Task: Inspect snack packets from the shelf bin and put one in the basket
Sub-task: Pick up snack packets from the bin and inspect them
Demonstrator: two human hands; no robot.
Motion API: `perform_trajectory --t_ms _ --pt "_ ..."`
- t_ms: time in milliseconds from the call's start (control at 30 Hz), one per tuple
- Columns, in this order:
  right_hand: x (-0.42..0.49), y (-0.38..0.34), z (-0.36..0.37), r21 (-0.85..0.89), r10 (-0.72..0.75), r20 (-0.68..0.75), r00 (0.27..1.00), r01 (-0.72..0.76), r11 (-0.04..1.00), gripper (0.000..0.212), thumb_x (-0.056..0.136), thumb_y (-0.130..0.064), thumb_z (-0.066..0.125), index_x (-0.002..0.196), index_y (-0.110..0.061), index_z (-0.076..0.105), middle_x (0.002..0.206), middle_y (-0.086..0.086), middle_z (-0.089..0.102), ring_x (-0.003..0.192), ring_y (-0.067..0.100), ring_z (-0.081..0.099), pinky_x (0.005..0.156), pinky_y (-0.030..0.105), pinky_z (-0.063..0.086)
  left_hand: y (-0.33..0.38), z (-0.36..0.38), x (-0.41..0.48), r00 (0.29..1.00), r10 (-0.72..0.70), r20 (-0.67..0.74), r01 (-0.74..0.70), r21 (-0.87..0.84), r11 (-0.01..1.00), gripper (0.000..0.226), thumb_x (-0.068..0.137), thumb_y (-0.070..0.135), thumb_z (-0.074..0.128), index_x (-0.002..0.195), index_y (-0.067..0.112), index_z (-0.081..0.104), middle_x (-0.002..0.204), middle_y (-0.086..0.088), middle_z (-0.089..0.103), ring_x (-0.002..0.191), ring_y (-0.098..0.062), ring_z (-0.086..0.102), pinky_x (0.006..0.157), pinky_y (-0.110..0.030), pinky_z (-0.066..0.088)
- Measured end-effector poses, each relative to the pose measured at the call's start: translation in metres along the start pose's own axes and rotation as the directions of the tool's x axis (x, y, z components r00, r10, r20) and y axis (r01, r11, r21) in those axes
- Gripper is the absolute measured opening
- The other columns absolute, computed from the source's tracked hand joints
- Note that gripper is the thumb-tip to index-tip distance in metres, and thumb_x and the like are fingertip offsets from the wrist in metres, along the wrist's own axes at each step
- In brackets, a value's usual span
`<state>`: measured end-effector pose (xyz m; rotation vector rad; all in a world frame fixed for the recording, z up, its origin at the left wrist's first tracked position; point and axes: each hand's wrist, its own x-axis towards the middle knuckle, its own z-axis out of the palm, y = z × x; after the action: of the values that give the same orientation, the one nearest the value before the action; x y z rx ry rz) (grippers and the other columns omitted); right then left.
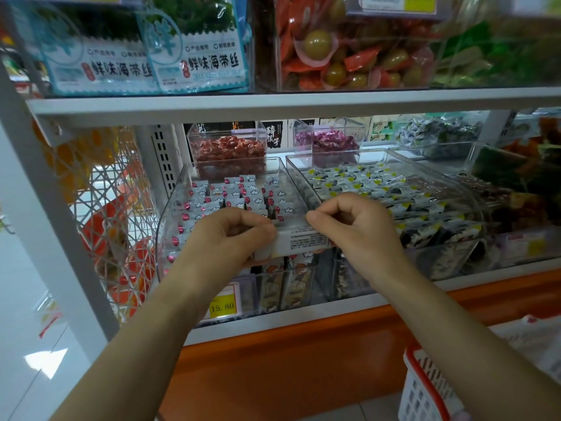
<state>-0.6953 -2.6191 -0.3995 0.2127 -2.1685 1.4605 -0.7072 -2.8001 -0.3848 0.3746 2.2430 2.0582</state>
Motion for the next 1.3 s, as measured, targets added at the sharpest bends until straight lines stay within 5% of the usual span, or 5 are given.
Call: perform_trajectory --t_ms 633,767,933,1133,1300 --pt "0.012 0.003 0.000 0.165 0.014 0.235 0.972 -0.054 0.985 0.032 0.078 -0.011 0.071 0.099 -0.034 0.064 0.095 -0.008 0.068 0.083 0.011 0.068 0.071 0.023 0.057 -0.001 -0.011 0.013 0.974 -0.184 -0.129 0.141 -0.286 0.948 0.027 0.089 0.030 0.057 0.080 0.005 0.065 0.078 -0.012 0.073 0.071 -0.022 0.072 0.055 -0.027 0.058" --pt "0.037 0.002 0.000 0.175 0.071 0.064 0.995 -0.082 0.981 0.018 0.080 -0.015 0.070 0.092 -0.026 0.063 0.089 0.004 0.067 0.060 0.008 0.067 0.057 0.018 0.055 0.001 -0.026 0.039 0.954 0.101 -0.281 -0.028 0.252 0.967 0.023 0.096 0.030 0.047 0.096 0.013 0.063 0.100 -0.007 0.069 0.087 -0.021 0.067 0.076 -0.035 0.056" --pt "0.091 0.006 0.015 0.078 0.038 -0.033 0.999 -0.036 0.996 0.015 0.079 -0.012 0.072 0.090 -0.013 0.061 0.091 0.004 0.062 0.060 0.005 0.065 0.051 0.015 0.053 -0.009 -0.042 0.105 0.973 0.226 -0.035 -0.101 0.822 0.561 0.044 0.095 0.022 0.046 0.138 0.013 0.042 0.137 -0.014 0.049 0.089 -0.015 0.052 0.075 -0.024 0.043" --pt "0.140 0.019 0.036 -0.111 0.041 -0.059 0.997 -0.047 0.993 0.031 0.080 -0.023 0.073 0.097 0.001 0.063 0.101 0.019 0.065 0.090 0.029 0.064 0.078 0.048 0.055 -0.039 -0.058 0.178 0.999 -0.037 0.015 0.001 0.919 0.395 0.066 0.092 0.051 0.033 0.147 0.017 0.019 0.150 -0.018 0.030 0.136 -0.037 0.030 0.110 -0.053 0.027" --pt "0.154 0.024 0.048 -0.043 0.168 -0.011 0.986 -0.168 0.985 0.030 0.078 -0.021 0.075 0.096 -0.002 0.060 0.100 0.015 0.064 0.088 0.025 0.065 0.072 0.040 0.059 -0.050 -0.058 0.191 0.986 -0.167 0.003 0.054 0.940 0.336 0.089 0.081 0.076 0.023 0.149 0.023 -0.001 0.157 -0.011 0.007 0.142 -0.035 0.015 0.113 -0.057 0.013"
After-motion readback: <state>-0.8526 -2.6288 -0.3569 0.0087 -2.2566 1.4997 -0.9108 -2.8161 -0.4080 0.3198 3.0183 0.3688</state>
